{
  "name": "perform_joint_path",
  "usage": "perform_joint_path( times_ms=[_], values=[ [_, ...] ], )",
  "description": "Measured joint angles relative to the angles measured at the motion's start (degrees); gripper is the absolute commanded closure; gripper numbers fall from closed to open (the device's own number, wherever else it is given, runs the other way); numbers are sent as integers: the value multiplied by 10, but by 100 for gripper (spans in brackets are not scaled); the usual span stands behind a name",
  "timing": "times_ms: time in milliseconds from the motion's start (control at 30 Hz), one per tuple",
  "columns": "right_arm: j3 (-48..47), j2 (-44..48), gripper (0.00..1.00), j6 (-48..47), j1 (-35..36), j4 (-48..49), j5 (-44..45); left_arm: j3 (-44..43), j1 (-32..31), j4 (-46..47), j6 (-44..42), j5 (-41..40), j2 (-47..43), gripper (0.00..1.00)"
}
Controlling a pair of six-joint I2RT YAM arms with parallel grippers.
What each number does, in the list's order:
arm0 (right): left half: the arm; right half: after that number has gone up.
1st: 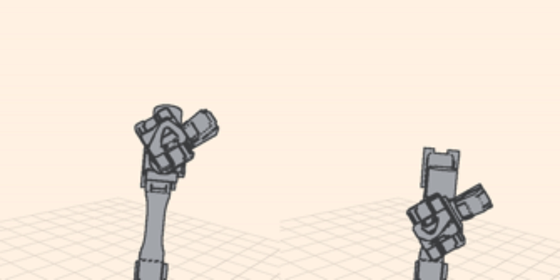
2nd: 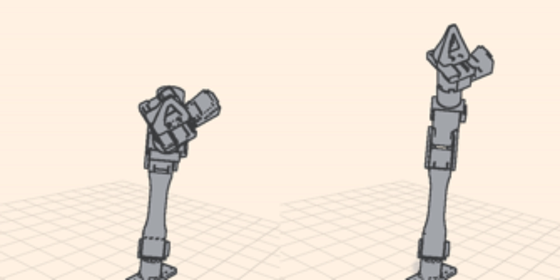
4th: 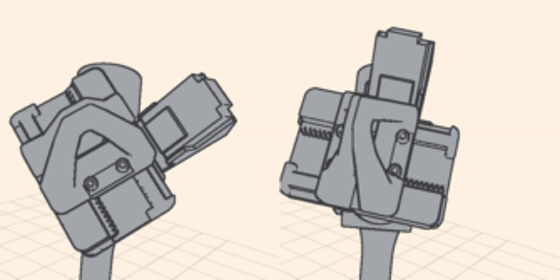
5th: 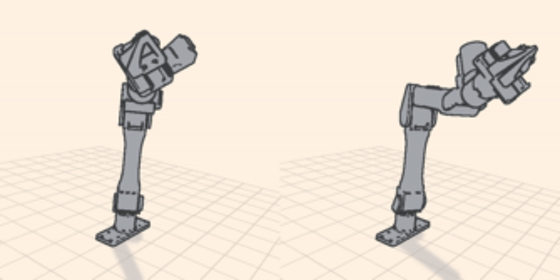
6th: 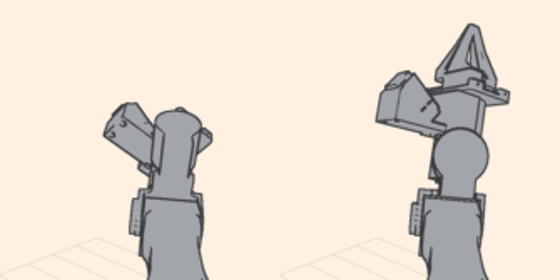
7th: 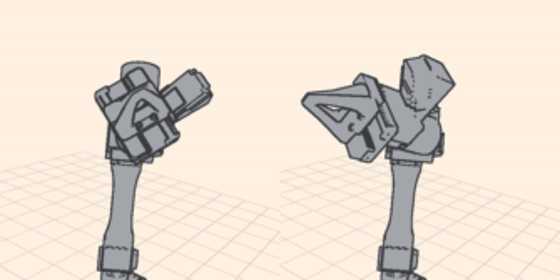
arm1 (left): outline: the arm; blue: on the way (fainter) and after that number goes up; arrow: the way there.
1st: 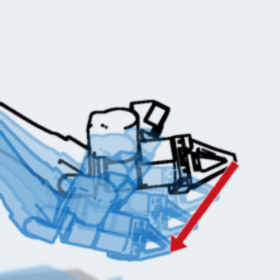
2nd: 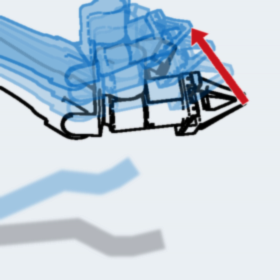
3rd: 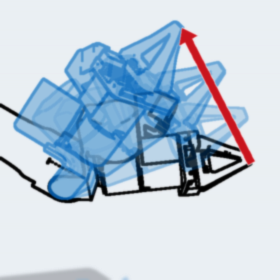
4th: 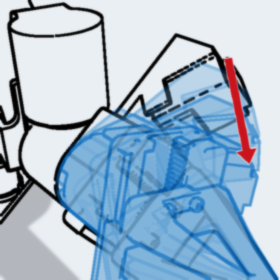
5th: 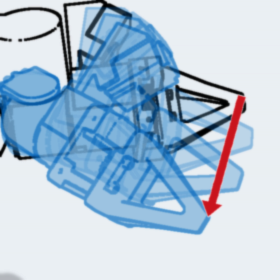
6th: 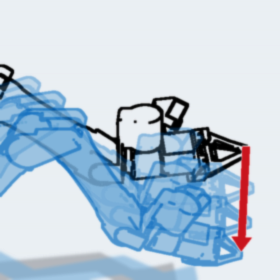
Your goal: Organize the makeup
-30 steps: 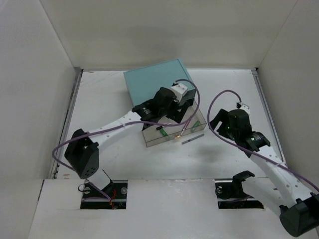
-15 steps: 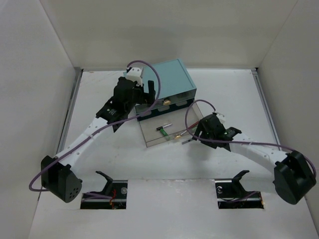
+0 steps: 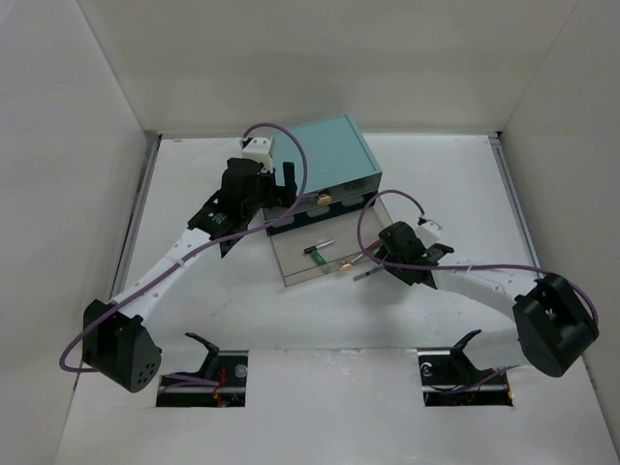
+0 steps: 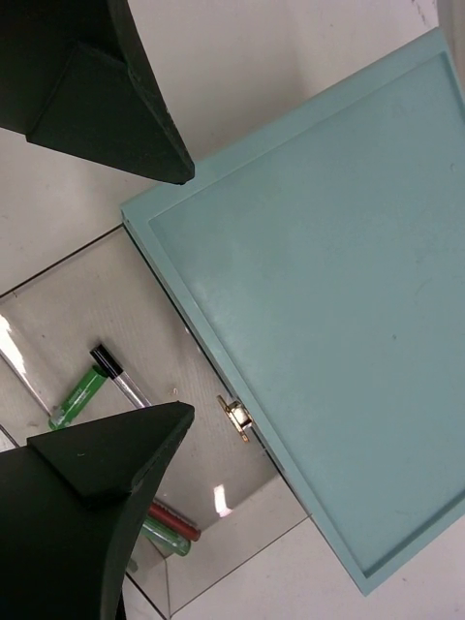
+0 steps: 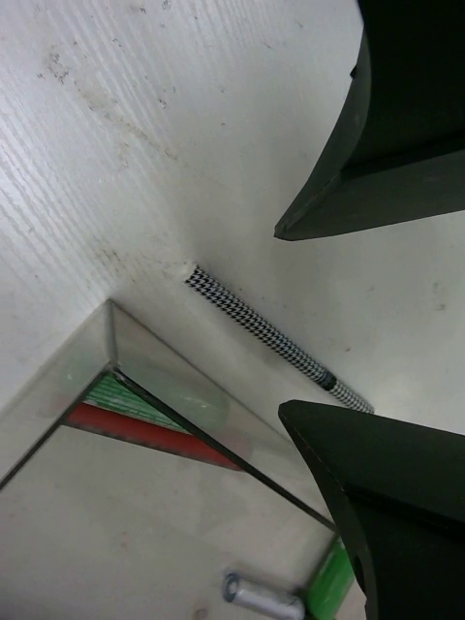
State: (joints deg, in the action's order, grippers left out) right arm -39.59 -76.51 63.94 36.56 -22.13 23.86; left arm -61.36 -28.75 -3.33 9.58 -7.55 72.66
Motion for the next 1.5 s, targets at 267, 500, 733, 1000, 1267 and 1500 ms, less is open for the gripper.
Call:
perform_joint_path(
  times_ms=[267, 500, 733, 1000, 1267, 1500],
  values=[
    [-2, -52, 35, 57, 19, 22, 28, 0, 12, -3, 4, 0, -15, 2],
    [-9, -75, 64, 92, 32, 33, 42, 0, 22, -9, 6, 0, -17, 3],
    [-30, -99, 71, 107, 33, 17, 48, 0, 31, -12, 9, 0, -38, 3],
    [-52, -110, 85, 114, 38, -35, 49, 15, 48, -12, 15, 0, -73, 5],
    [-56, -100, 100, 120, 45, -82, 41, 28, 49, -12, 19, 0, -120, 6],
    [-63, -38, 100, 103, 58, -165, 51, 28, 49, -12, 19, 0, -123, 5]
  ],
)
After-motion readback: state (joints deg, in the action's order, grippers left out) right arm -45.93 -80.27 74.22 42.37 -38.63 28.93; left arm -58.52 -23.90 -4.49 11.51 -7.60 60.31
